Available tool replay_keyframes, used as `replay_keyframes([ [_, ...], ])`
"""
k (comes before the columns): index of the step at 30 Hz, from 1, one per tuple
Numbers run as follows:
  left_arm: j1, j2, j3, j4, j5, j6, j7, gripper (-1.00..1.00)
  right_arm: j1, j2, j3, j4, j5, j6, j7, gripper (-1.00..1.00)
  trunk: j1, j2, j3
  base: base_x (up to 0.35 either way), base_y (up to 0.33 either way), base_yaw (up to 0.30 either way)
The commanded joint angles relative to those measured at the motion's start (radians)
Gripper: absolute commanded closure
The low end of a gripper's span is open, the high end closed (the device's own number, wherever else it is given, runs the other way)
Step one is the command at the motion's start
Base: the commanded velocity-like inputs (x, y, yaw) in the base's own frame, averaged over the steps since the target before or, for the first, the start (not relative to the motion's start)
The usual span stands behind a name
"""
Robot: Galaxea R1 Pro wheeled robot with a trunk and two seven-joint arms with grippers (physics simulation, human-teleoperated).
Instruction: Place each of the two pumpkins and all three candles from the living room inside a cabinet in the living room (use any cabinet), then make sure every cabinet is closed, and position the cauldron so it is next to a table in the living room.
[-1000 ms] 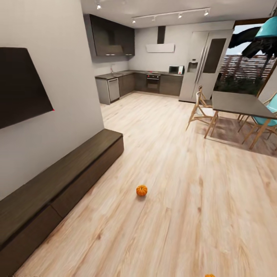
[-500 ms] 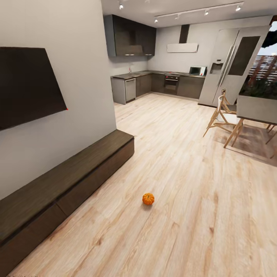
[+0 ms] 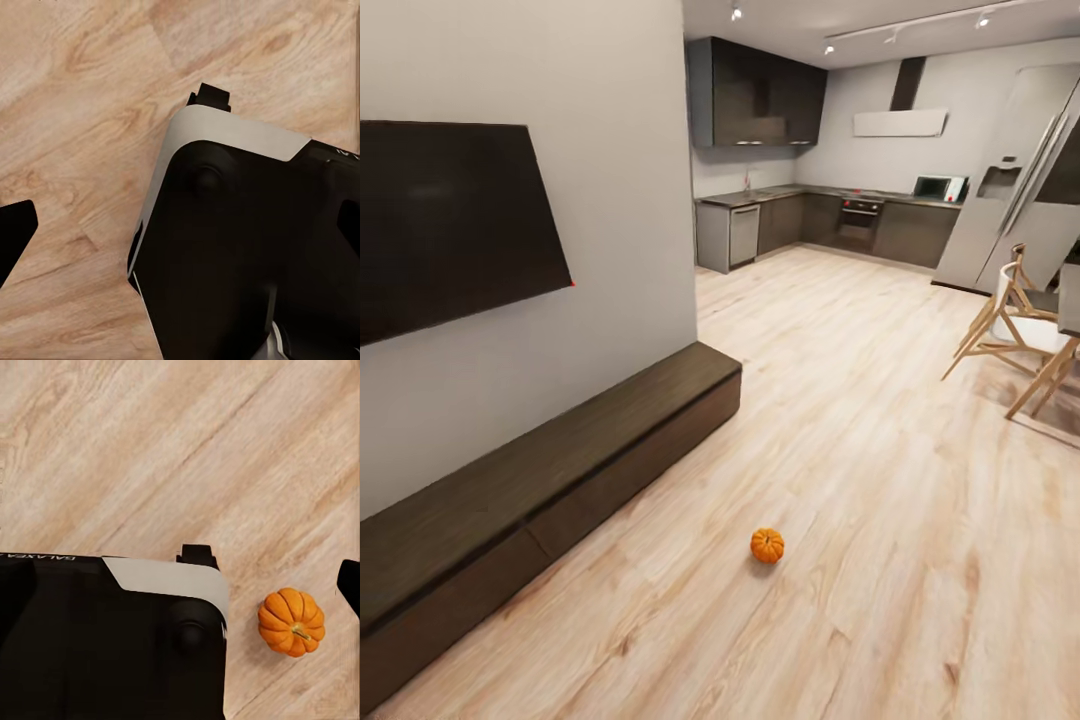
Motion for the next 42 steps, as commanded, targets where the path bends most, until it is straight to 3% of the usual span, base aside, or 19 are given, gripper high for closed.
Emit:
replay_keyframes([
  [1,0.000,0.000,0.000,0.000,0.000,0.000,0.000,-1.00,0.000,0.000,0.000,0.000,0.000,0.000,0.000,-1.00,0.000,0.000,0.000,0.288,-0.048,0.286],
  [20,0.000,0.002,0.000,0.001,0.002,0.000,0.003,-1.00,0.000,0.003,0.000,0.000,0.010,0.000,-0.002,-1.00,0.000,0.000,0.000,0.291,-0.015,0.285],
  [42,0.000,0.009,0.000,0.001,0.002,-0.001,0.003,-1.00,0.000,0.003,0.000,0.000,0.008,0.000,-0.003,-1.00,0.000,0.000,0.000,0.292,-0.187,0.286],
])
